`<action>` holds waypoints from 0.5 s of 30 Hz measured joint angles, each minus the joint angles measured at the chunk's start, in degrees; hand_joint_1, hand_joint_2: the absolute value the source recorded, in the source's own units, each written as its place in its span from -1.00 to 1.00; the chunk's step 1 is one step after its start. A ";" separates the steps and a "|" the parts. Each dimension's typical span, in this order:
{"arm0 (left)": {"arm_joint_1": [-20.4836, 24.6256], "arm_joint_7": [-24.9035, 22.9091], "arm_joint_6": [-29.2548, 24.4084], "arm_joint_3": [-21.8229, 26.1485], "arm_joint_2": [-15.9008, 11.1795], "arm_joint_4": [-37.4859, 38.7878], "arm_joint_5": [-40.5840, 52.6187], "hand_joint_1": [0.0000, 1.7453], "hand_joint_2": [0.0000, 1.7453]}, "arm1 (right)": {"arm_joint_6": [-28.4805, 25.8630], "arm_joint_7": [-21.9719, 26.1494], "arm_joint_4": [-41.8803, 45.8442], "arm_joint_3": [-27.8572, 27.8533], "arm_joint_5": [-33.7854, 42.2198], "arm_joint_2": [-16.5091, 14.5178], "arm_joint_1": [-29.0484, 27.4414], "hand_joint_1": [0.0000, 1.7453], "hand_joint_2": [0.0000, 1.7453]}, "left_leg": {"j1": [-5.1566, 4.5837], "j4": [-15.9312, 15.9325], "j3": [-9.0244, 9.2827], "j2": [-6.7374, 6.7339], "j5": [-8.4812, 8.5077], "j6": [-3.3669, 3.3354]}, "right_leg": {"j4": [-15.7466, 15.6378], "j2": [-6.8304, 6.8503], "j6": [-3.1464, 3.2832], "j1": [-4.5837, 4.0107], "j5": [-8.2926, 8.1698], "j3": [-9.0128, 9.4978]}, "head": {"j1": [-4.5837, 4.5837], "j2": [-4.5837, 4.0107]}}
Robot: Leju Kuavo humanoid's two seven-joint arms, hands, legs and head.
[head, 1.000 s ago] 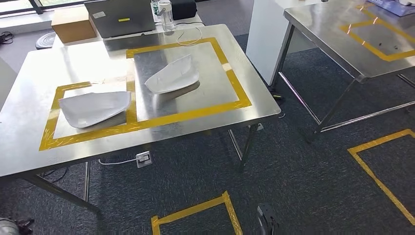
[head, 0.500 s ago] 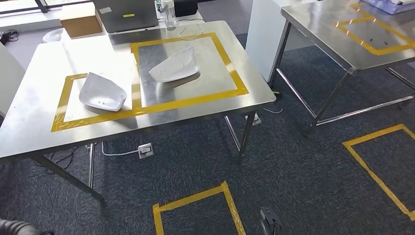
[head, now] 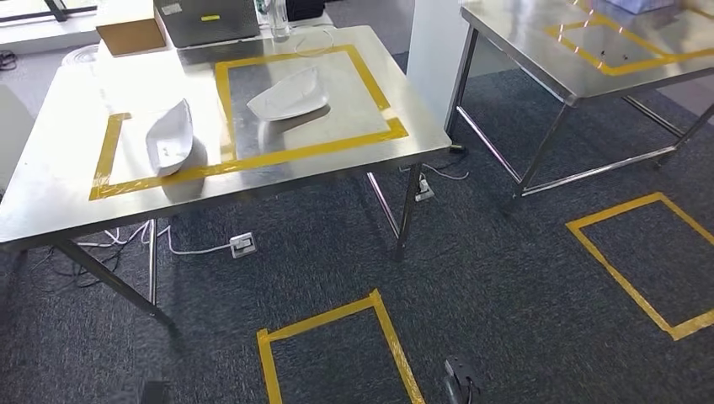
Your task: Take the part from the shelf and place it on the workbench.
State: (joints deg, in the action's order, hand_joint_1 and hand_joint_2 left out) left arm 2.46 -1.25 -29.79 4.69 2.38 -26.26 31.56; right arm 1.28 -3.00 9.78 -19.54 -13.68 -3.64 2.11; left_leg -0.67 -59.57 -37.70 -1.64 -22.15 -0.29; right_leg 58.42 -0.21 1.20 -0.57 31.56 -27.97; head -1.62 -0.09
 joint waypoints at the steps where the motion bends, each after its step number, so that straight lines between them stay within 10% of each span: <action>1: -0.78 -4.64 -0.20 0.68 -0.45 2.57 -1.11 -1.00 -1.00 | -0.11 0.72 -0.01 -0.34 0.82 -0.16 -0.04 -1.00 -1.00 | 0.10 -0.05 -0.29 0.19 -0.09 0.36 | -0.32 0.10 0.39 0.13 -0.70 -0.41 | -0.01 0.00; 6: -2.33 -3.72 -1.72 5.89 -1.60 9.31 -5.48 -1.00 -1.00 | -0.16 -0.03 -0.05 -2.83 2.38 -0.94 -0.06 -1.00 -1.00 | 0.73 -11.99 -3.26 1.46 -11.70 2.34 | -0.88 0.91 0.89 0.95 -4.68 -4.39 | 0.08 0.00; 8: -2.26 1.91 -0.78 6.49 -1.86 10.70 -5.07 -1.00 -1.00 | -0.34 -3.46 -0.09 -2.58 -0.11 -1.38 -0.08 -1.00 -1.00 | 1.19 -15.11 -1.97 1.46 -11.37 2.94 | -0.67 1.29 0.55 1.17 -5.97 -6.23 | 0.08 0.00; 12: -1.00 6.01 2.92 6.58 -1.50 12.33 -2.25 -1.00 -1.00 | -1.27 -2.62 -0.05 -2.32 -0.07 -2.17 0.17 -1.00 -1.00 | 1.87 -2.62 9.25 1.72 -9.14 3.50 | 0.41 1.43 -0.88 1.62 -8.16 -9.13 | 0.05 0.00; 15: 0.90 2.21 6.12 5.29 -0.65 13.25 2.66 -1.00 -1.00 | -0.86 0.70 -0.04 -2.50 -0.28 -2.06 0.41 -1.00 -1.00 | 1.36 1.41 10.84 1.96 -10.17 1.76 | 0.18 1.48 -2.23 1.73 -9.81 -9.53 | 0.15 0.00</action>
State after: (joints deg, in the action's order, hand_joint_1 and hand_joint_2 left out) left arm 3.36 0.96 -23.67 9.98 1.73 -13.01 34.22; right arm 0.42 -2.31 9.74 -22.04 -13.96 -5.70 2.52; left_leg 0.68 -58.16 -26.87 0.32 -32.32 1.46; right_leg 58.60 1.27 -1.03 1.17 21.75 -37.50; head -1.47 -0.09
